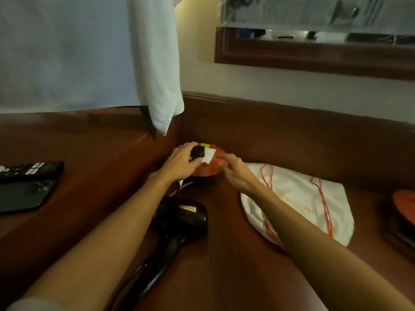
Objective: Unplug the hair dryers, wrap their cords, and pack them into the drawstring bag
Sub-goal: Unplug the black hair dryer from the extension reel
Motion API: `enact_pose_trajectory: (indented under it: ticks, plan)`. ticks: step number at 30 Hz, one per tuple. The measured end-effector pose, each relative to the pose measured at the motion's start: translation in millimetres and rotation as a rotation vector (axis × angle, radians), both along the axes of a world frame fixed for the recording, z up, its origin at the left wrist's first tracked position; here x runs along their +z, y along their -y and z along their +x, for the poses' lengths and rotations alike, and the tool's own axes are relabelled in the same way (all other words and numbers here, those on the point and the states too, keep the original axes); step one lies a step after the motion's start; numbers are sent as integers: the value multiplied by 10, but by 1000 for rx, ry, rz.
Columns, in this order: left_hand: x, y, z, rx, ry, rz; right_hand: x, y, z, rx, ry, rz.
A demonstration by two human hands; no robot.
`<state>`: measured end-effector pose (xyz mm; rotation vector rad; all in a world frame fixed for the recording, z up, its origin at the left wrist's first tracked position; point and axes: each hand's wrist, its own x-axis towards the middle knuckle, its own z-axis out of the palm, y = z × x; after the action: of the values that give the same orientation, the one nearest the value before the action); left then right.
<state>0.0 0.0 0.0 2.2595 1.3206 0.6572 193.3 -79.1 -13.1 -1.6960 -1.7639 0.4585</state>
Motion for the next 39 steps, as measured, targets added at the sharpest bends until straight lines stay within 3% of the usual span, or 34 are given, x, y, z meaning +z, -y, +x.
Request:
enact_pose_trajectory:
  ticks: [5, 11, 17, 27, 39]
  plan:
    - [-254, -88, -117, 2, -59, -137, -97, -431, 43, -8, 115, -87]
    - [-288, -64, -98, -9, -107, -53, -323, -532, 12, -23, 167, -24]
    - [-276, -29, -112, -22, -70, -33, -303, -588, 23, -50, 289, 28]
    - [-355, -77, -153, 63, 43, -176, 28, -739, -44, -57, 380, -103]
    - [-375, -104, -155, 54, 129, -113, 233, -953, -222, 68, 329, -175]
